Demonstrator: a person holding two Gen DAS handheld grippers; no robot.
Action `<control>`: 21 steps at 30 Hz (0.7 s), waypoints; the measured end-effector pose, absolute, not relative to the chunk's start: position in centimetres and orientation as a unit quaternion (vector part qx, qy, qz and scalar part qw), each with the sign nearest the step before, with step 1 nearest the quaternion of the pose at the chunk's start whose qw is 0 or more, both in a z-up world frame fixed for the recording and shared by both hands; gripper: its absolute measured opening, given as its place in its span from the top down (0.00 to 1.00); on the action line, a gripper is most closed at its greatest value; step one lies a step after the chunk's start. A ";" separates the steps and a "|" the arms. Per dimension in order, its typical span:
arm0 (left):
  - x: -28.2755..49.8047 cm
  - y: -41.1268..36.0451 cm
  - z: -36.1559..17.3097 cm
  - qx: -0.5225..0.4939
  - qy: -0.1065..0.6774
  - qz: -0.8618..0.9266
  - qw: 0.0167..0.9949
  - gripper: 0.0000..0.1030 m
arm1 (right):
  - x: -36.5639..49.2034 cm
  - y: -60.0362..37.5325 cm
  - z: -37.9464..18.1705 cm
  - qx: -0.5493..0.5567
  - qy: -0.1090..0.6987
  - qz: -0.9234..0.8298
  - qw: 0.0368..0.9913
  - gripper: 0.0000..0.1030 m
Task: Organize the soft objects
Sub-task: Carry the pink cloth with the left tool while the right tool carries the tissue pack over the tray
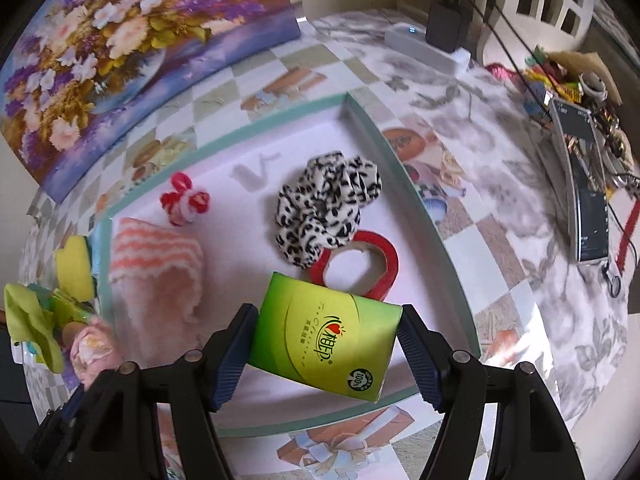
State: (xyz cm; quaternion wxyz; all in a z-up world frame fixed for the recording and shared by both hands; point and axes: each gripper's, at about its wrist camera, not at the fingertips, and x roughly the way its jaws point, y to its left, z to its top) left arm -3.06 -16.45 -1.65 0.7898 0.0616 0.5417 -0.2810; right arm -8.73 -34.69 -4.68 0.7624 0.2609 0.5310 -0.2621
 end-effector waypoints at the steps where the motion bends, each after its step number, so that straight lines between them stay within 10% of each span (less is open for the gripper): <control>1: -3.2 -17.0 -2.0 0.070 0.541 -0.283 0.789 0.82 | -8.7 -34.7 -4.9 0.262 0.535 -0.259 0.761 0.28; 21: -1.5 -18.0 -6.5 0.087 0.584 -0.254 0.766 0.71 | -8.4 -34.2 -6.9 0.251 0.566 -0.248 0.745 0.28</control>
